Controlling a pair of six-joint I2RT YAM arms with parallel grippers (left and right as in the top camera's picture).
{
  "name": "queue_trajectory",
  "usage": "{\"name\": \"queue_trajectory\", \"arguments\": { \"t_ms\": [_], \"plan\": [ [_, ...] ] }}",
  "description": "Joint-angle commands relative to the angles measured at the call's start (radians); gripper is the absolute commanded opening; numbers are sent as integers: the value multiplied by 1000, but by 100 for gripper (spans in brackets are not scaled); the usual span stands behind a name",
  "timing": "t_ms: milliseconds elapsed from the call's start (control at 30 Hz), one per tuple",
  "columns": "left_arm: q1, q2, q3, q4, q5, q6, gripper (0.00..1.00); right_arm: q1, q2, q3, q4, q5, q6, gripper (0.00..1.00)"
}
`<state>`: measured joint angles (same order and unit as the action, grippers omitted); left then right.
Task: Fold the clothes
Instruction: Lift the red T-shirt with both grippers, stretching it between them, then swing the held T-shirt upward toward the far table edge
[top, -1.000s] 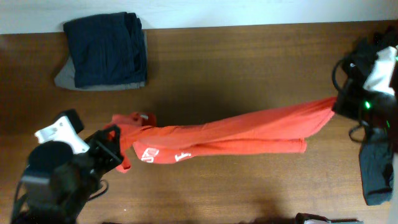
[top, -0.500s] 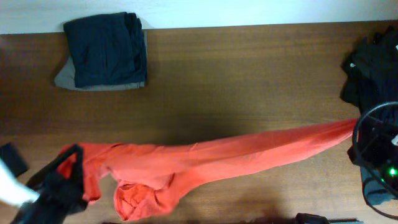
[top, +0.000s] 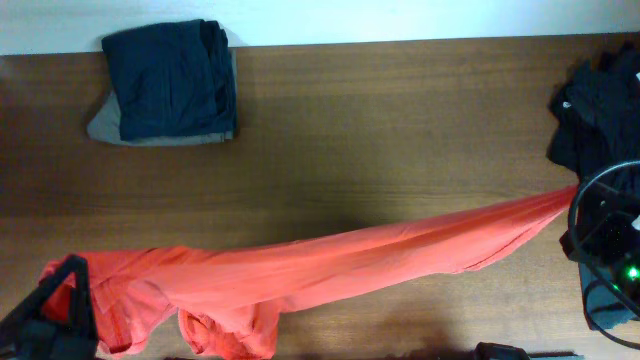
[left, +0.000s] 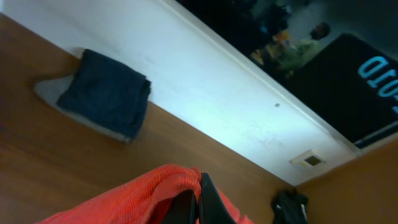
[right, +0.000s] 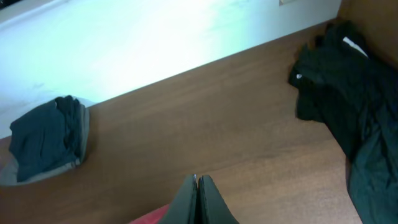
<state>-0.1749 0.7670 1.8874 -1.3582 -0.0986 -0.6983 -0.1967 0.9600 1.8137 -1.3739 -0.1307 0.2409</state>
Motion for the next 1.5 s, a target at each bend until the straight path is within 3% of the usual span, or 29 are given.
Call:
{"name": "queue_trajectory", "arguments": {
  "t_ms": [0, 433, 733, 900, 1167, 1467],
  "plan": [
    [-1, 53, 9, -6, -74, 23, 1, -7, 16, 5, 18, 11, 12, 4],
    [-1, 378, 9, 37, -171, 71, 1, -7, 222, 5, 89, 9, 12, 4],
    [-1, 735, 39, 481, -74, 303, 1, -7, 435, 7, 414, -166, 12, 4],
    [-1, 860, 238, 607, -103, 447, 1, -27, 476, 108, 572, -199, 12, 4],
    [-1, 869, 572, 518, -111, 494, 1, -108, 476, 279, 496, -198, 11, 4],
    [-1, 933, 563, 155, -103, 486, 0, -105, 561, 261, 228, -198, 0, 4]
  ]
}}
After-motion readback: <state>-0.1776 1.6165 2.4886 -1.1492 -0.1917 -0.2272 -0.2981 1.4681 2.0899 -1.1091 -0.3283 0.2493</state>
